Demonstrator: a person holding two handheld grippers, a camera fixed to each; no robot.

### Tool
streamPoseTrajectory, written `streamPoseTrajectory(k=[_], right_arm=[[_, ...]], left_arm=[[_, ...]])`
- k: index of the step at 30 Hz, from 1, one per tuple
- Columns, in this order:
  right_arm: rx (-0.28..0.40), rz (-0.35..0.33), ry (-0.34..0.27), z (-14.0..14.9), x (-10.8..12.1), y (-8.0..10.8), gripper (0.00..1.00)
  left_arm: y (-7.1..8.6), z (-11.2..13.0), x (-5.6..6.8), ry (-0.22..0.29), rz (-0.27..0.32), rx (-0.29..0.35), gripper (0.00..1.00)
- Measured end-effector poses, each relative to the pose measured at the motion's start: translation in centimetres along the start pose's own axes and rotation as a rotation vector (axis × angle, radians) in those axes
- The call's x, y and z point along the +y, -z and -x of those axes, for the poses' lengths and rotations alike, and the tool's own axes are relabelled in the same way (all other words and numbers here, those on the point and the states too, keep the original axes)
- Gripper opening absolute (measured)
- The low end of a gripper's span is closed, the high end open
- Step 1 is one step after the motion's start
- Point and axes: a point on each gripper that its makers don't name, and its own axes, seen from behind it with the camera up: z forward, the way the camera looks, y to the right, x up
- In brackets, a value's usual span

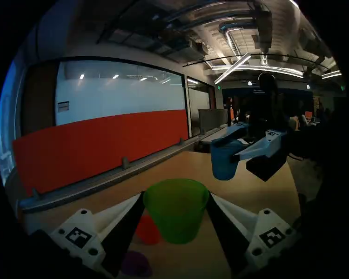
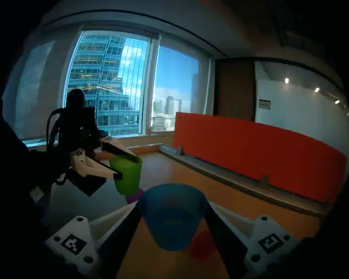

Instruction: Pour water

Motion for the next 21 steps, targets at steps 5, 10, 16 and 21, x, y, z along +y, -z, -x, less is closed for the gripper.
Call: streamPoseTrajectory(k=[5, 10, 16, 21], right_arm=[[0.016, -0.004, 0.008, -1.4, 0.4, -0.3, 0.92], [0.028, -0.007, 0.051, -2.8, 0.6, -0.7, 0.92], [0.041, -0.016, 0.103, -4.3, 0.4, -1.1, 0.92], [0.054, -0.02, 0.155, -5.6, 0.1, -1.4, 0.92]], left_arm=[[-0.1, 0.1, 0.4, -0.001, 0.008, 0.006, 0.9], [-0.3, 0.1, 0.7, -0.005, 0.008, 0.015, 0.9], [-0.5, -0.1, 1.5, -0.007, 0.017, 0.034, 0.9], [-0.7, -0.1, 2.2, -0.009, 0.024, 0.04, 0.9]])
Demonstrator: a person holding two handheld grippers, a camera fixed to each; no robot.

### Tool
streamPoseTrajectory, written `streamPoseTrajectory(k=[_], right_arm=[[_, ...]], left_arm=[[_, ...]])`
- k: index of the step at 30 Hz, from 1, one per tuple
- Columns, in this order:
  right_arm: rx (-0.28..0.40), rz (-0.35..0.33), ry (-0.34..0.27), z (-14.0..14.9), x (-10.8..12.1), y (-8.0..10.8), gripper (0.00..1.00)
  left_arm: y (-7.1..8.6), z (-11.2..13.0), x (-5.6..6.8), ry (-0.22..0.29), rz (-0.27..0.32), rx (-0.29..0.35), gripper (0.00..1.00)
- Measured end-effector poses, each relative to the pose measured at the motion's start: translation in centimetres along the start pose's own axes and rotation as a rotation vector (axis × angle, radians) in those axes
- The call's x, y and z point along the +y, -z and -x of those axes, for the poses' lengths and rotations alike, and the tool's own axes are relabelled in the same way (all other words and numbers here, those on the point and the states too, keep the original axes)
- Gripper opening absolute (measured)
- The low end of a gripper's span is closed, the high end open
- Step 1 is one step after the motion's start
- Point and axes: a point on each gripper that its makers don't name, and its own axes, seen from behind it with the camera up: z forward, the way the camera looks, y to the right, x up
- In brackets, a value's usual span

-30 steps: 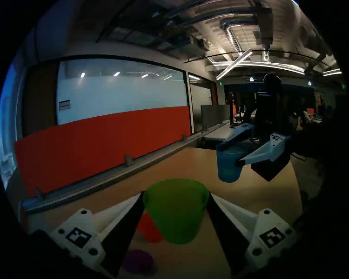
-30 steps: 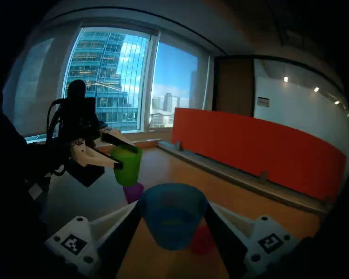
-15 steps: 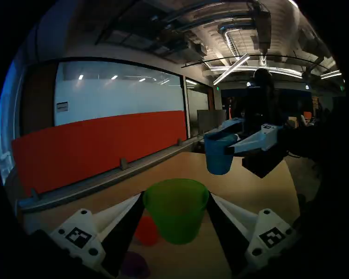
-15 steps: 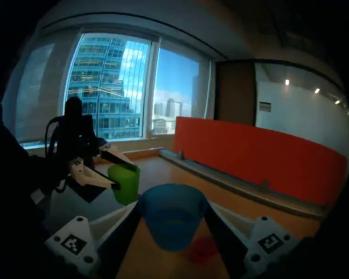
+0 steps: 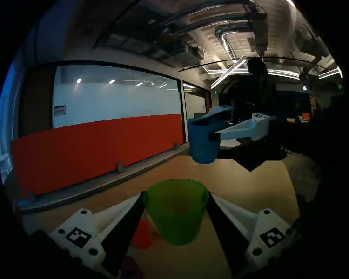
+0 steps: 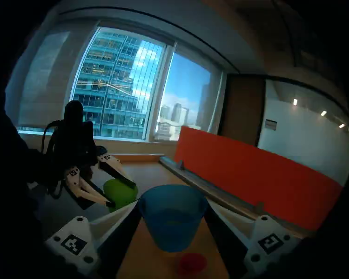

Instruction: Pour water

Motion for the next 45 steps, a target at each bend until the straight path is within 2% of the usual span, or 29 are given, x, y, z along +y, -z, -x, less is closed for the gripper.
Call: streamPoseTrajectory(k=[18, 32, 45], right_arm=[[0.036, 0.009, 0.222, -3.8, 0.4, -0.8, 0.92], [0.058, 0.018, 0.391, -6.5, 1.0, -1.5, 0.92], [0.051, 0.022, 0.544, -7.7, 1.0, -2.7, 0.92]], left_arm=[[-0.6, 0.1, 1.8, -0.002, 0.023, 0.019, 0.9], [-0.9, 0.5, 2.6, 0.002, 0.04, 0.022, 0.89], [-1.1, 0.6, 3.2, 0.003, 0.054, 0.02, 0.89]])
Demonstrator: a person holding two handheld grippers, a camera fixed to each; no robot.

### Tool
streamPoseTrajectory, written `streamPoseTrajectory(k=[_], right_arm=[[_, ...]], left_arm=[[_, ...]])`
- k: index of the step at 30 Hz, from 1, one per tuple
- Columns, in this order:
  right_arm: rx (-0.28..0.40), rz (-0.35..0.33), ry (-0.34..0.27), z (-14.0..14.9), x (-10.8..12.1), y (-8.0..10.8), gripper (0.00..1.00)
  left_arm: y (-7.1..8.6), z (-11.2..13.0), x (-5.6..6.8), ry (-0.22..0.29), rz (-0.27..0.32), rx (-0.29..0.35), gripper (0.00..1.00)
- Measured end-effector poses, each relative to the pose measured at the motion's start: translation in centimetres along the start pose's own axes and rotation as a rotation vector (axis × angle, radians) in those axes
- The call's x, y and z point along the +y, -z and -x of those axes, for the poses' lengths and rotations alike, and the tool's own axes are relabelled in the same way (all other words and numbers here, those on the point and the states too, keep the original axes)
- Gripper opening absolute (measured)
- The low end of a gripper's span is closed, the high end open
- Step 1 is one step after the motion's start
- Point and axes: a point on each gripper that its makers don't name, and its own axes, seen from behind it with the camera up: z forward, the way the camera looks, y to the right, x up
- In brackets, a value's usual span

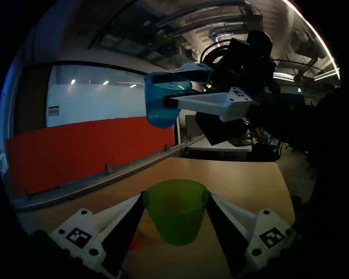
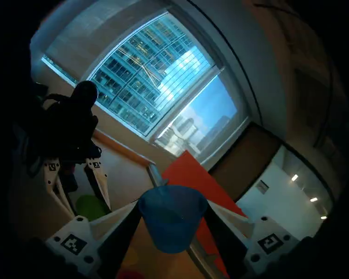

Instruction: Pour water

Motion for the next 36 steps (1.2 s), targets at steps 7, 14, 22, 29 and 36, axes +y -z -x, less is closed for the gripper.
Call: streamPoseTrajectory(k=[7, 14, 22, 29, 36], right_arm=[[-0.007, 0.005, 0.082, -0.3, 0.5, -0.6, 0.92], [-0.016, 0.009, 0.152, -0.5, 0.7, -1.1, 0.92], [-0.022, 0.019, 0.226, -0.5, 1.1, -1.5, 0.92], [-0.032, 0.029, 0.277, -0.5, 1.6, -1.8, 0.92], [-0.035, 0.034, 0.311, -0.5, 1.8, -1.9, 0.92]], left_arm=[[0.0, 0.1, 0.1, 0.001, 0.001, -0.002, 0.89], [-0.2, 0.3, 0.2, 0.004, 0.005, -0.005, 0.89], [-0.3, 0.0, 0.6, 0.002, 0.016, 0.0, 0.89], [-0.4, 0.0, 0.8, 0.004, 0.021, 0.005, 0.89], [-0.5, -0.2, 1.0, 0.005, 0.024, 0.008, 0.89]])
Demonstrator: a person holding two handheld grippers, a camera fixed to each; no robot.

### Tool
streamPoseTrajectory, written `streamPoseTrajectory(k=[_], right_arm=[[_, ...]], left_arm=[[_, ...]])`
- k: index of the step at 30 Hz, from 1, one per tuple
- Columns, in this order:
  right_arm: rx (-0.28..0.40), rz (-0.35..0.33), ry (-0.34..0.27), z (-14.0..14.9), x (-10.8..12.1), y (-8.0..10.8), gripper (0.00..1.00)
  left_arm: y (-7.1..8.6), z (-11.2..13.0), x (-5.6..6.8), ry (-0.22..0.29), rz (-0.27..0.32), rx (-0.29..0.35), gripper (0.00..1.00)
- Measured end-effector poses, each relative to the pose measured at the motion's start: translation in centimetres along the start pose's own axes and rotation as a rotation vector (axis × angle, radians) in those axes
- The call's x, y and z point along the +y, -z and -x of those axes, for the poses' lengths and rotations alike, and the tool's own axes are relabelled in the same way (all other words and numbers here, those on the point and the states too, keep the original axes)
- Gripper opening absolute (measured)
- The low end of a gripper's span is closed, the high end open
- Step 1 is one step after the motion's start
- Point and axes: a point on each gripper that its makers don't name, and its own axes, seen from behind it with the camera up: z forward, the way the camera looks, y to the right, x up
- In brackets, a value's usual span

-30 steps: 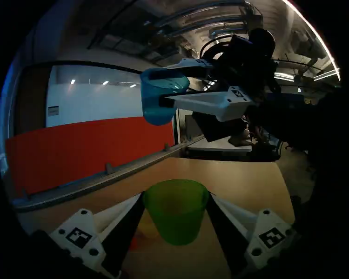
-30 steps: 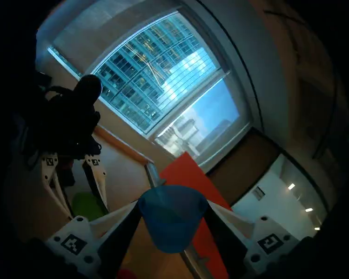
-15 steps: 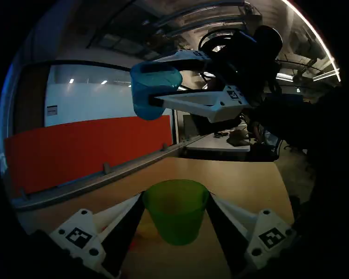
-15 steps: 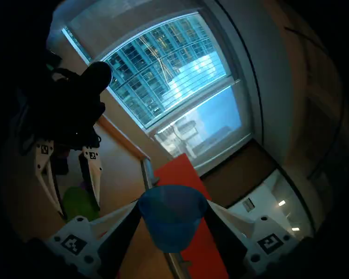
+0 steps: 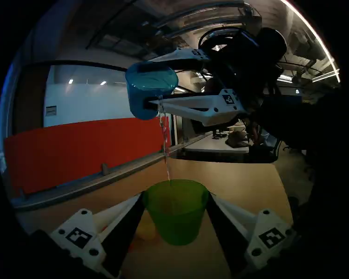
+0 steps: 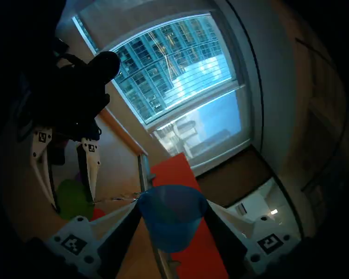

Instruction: Pour water

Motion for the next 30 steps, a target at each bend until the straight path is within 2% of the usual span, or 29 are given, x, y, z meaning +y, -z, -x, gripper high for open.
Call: streamPoseTrajectory(k=[30], right_arm=[[-0.006, 0.026, 0.141, -0.1, 1.2, -0.3, 0.92]], left_arm=[[-0.1, -0.3, -0.1, -0.002, 0.003, 0.005, 0.89]])
